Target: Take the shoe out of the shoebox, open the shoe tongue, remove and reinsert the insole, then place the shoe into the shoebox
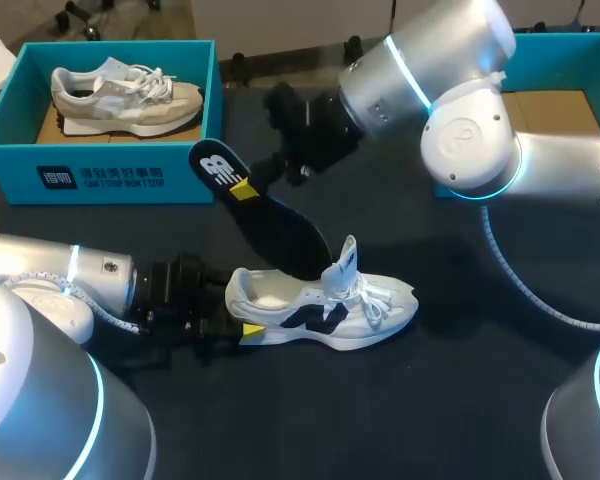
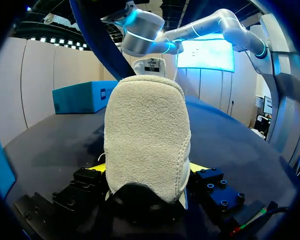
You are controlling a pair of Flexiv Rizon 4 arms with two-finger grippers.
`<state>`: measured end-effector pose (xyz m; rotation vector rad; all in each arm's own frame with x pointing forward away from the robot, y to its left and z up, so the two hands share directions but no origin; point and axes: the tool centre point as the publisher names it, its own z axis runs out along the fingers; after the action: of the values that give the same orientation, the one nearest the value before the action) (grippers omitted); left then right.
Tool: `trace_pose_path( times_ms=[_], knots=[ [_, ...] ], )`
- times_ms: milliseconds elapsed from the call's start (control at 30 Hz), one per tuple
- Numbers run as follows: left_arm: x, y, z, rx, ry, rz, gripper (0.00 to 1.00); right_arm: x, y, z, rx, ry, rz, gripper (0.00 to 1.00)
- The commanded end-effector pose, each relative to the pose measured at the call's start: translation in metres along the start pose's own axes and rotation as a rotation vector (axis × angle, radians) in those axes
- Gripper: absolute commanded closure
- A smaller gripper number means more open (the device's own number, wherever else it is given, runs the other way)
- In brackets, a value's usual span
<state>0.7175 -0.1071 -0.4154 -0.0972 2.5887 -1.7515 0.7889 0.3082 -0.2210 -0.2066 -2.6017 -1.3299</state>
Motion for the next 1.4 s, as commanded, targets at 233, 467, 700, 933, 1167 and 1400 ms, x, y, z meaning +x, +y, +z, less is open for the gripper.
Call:
trace_pose_path(
  times_ms=[233, 467, 700, 933, 1167, 1400],
  knots=[
    [0.001, 0.0, 0.001, -0.001, -0.002, -0.001, 1.0, 0.002, 0.022, -0.024, -0.01, 0.077, 0.029, 1.0],
    [0.001, 0.0, 0.001, -0.001, -0.002, -0.001, 1.0, 0.003, 0.046, -0.047, -0.085, 0.119, 0.083, 1.0],
    [0.001, 0.0, 0.001, -0.001, -0.002, -0.001, 1.0, 0.005, 0.071, -0.077, -0.138, 0.131, 0.123, 1.0],
    [0.001, 0.0, 0.001, -0.001, -0.002, -0.001, 1.0, 0.015, 0.094, -0.11, -0.209, 0.124, 0.151, 1.0],
    [0.001, 0.0, 0.001, -0.001, -0.002, -0.001, 1.0, 0.03, 0.108, -0.138, -0.254, 0.111, 0.172, 1.0],
    [0.001, 0.0, 0.001, -0.001, -0.002, -0.001, 1.0, 0.044, 0.109, -0.161, -0.28, 0.053, 0.201, 1.0]
  ],
)
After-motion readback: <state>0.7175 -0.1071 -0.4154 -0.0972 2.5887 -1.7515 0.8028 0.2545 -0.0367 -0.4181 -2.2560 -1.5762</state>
